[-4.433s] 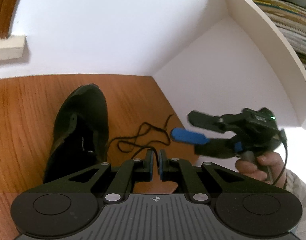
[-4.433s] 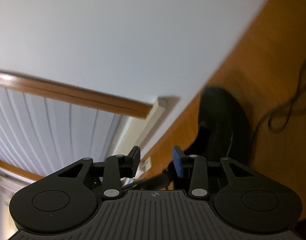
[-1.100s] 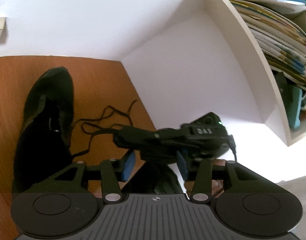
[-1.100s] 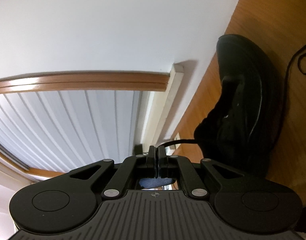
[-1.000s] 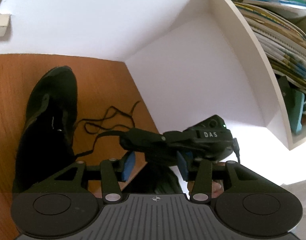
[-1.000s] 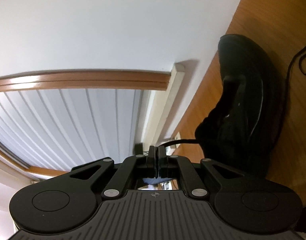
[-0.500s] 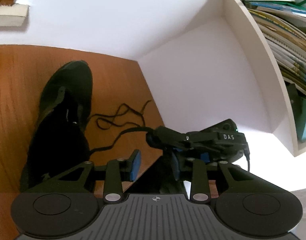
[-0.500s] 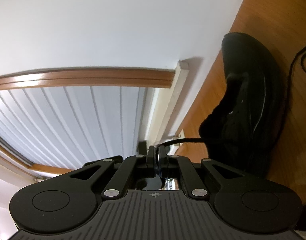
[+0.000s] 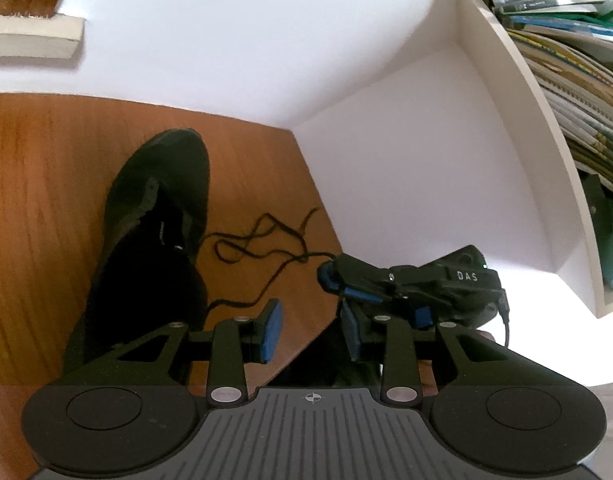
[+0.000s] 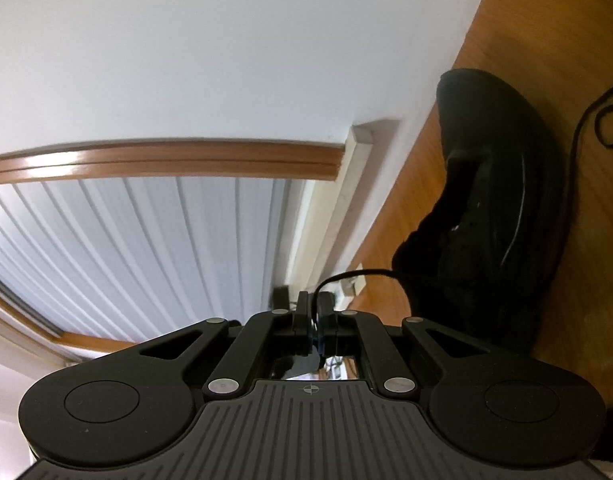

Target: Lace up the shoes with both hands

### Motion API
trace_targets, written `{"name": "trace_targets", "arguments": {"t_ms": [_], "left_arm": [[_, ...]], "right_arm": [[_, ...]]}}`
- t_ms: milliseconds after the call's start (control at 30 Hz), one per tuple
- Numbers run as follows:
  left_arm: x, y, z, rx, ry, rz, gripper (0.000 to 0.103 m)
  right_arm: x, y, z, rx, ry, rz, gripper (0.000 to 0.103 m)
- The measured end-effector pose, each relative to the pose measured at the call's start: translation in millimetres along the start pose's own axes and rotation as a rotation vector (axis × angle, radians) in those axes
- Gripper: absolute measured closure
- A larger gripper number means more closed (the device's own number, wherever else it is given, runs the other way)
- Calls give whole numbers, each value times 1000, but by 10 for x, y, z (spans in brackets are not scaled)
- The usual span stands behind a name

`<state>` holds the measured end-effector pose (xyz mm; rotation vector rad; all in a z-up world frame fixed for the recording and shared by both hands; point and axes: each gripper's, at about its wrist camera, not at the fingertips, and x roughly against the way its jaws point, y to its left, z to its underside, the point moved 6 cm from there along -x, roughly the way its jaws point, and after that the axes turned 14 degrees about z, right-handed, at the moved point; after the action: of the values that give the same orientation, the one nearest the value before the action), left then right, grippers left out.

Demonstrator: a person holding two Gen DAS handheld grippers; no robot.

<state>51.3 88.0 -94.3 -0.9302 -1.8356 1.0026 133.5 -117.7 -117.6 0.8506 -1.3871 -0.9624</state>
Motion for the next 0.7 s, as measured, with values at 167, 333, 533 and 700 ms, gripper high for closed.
{"name": "trace_targets", "arguments": {"t_ms": [167,333,533,700], "left_arm": [[18,-22,-1,-6,0,6,68],[18,-19,1,-7,2,7,68],[2,31,24,-2,11,-6,68],[-42,47,15,-50,41,-79,68]], "right_arm": [[9,5,-7,15,-20,19,98],[24,5,-21,32,-43,37,98],[91,10,-40,93,-123,99,99],[132,-46,-92,98,-197,106,99]]}}
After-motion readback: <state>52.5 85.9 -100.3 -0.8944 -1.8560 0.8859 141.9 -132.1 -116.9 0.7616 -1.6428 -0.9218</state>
